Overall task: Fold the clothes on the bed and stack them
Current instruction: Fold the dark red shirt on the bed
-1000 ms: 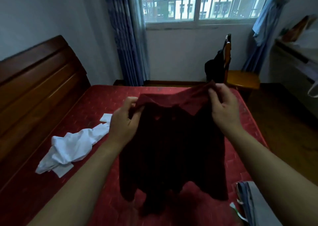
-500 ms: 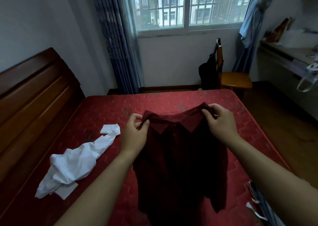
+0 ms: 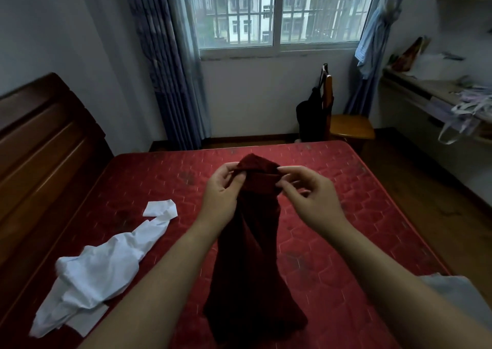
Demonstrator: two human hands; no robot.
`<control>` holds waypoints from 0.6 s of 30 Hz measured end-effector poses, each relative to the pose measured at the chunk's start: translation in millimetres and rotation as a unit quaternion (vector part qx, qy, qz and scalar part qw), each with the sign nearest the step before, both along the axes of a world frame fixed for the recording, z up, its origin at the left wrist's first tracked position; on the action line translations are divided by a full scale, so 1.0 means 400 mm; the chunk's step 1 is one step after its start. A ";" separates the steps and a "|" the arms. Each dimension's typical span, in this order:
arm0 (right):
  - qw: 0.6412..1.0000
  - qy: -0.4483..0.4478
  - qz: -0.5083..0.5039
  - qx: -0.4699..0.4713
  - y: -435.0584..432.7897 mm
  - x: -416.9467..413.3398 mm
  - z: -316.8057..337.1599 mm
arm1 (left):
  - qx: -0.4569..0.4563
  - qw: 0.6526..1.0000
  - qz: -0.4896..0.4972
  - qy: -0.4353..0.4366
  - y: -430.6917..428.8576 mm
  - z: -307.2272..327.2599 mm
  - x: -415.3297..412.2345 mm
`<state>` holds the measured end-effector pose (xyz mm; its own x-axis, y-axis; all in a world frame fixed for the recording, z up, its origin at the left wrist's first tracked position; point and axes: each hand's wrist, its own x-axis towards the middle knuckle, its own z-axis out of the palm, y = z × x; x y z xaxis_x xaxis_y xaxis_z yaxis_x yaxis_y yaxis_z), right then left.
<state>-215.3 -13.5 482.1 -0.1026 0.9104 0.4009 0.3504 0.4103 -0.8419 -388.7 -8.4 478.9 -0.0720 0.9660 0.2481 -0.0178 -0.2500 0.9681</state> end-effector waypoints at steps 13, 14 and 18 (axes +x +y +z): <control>0.998 -0.019 0.030 0.045 0.056 -0.093 0.062 | 0.085 0.994 -0.048 0.042 0.032 0.022 -0.065; 0.997 -0.025 0.013 0.066 0.064 -0.089 0.073 | 0.080 0.994 -0.043 0.065 0.028 -0.005 -0.074; 0.991 -0.064 -0.030 0.110 0.095 -0.047 0.105 | 0.031 0.986 -0.037 0.162 0.017 -0.133 -0.097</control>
